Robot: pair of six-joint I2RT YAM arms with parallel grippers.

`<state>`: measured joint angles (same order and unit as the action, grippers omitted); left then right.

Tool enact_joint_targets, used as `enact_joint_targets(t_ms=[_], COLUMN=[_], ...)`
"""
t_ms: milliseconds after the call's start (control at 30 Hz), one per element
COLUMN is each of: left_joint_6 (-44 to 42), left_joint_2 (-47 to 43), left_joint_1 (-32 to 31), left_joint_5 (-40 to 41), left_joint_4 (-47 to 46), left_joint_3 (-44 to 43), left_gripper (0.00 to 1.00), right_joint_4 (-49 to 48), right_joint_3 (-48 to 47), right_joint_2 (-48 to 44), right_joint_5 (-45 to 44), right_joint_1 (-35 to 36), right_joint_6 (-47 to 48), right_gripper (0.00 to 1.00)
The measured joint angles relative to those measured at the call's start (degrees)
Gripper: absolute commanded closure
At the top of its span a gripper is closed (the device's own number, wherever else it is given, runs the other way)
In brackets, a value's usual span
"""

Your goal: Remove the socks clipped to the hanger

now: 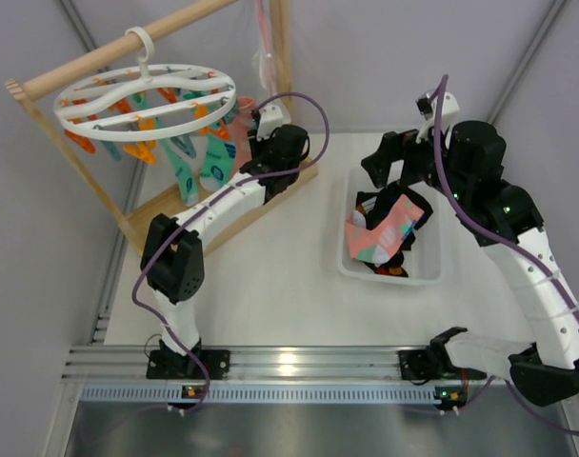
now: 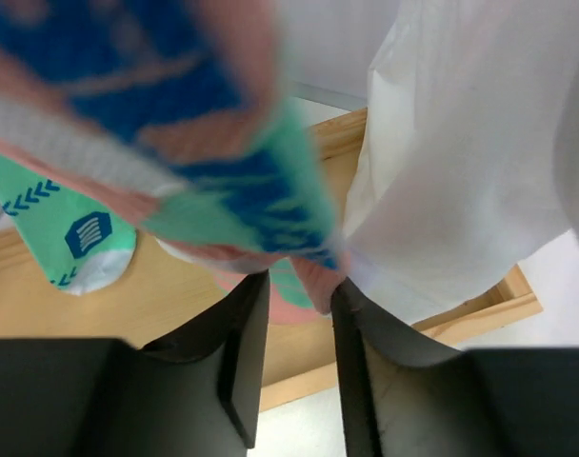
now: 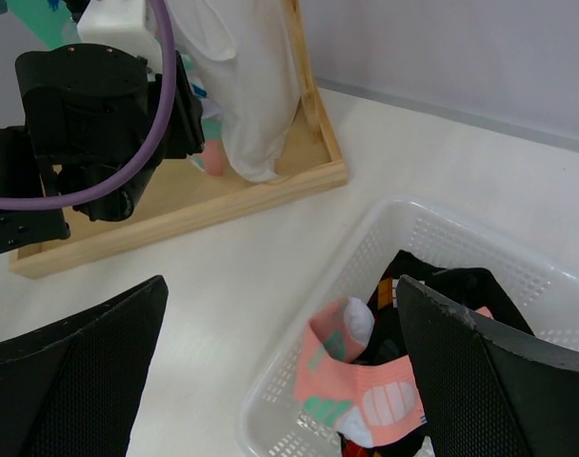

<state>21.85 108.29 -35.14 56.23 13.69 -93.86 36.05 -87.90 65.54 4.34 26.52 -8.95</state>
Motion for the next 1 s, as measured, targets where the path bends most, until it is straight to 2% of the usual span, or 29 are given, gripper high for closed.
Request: enact_joint_targets(t_ms=[67,100,133,233,367,500,733,1000], left_joint_6=[-0.6,-0.9,-1.1,-0.4,0.5,0.9,-0.4,-3.0], left_joint_2=[0.0,0.0,0.0,-0.6,-3.4,-7.0,-10.2,-4.9], left_joint_1=[0.0,0.0,-0.1,-0.5,-1.9,-5.0,-6.4,-1.9], left_joint_5=[0.0,0.0,-0.1,-0.1,0.6,3.0,7.1,7.7], left_joint_4=[-0.1,-0.2,-0.3,-0.9,-0.5,-0.4,-1.1,-1.3], left_joint_3=[0.0,0.0,0.1,1.8,5.8,6.9,6.7,3.0], left_gripper=[0.54,0.43,0.39,0.38,0.22,0.13,0.11,0.09], right_joint_4=[0.0,0.0,0.0,0.0,0.0,-0.1,-0.1,-0.1], right_joint_3=[0.0,0.0,0.0,0.0,0.0,0.0,0.0,0.1], right_joint_2=[0.0,0.1,0.2,0.4,0.6,0.6,0.6,0.6], right_joint_5=[0.0,-0.1,-0.1,-0.2,-0.4,-0.5,-0.3,0.2], right_joint_1=[0.0,0.0,0.0,0.0,0.0,0.0,0.0,0.0], right_joint_6=[0.1,0.2,0.4,0.6,1.1,1.3,1.3,1.3], right_gripper=[0.01,0.0,0.01,0.01,0.01,0.01,0.01,0.01])
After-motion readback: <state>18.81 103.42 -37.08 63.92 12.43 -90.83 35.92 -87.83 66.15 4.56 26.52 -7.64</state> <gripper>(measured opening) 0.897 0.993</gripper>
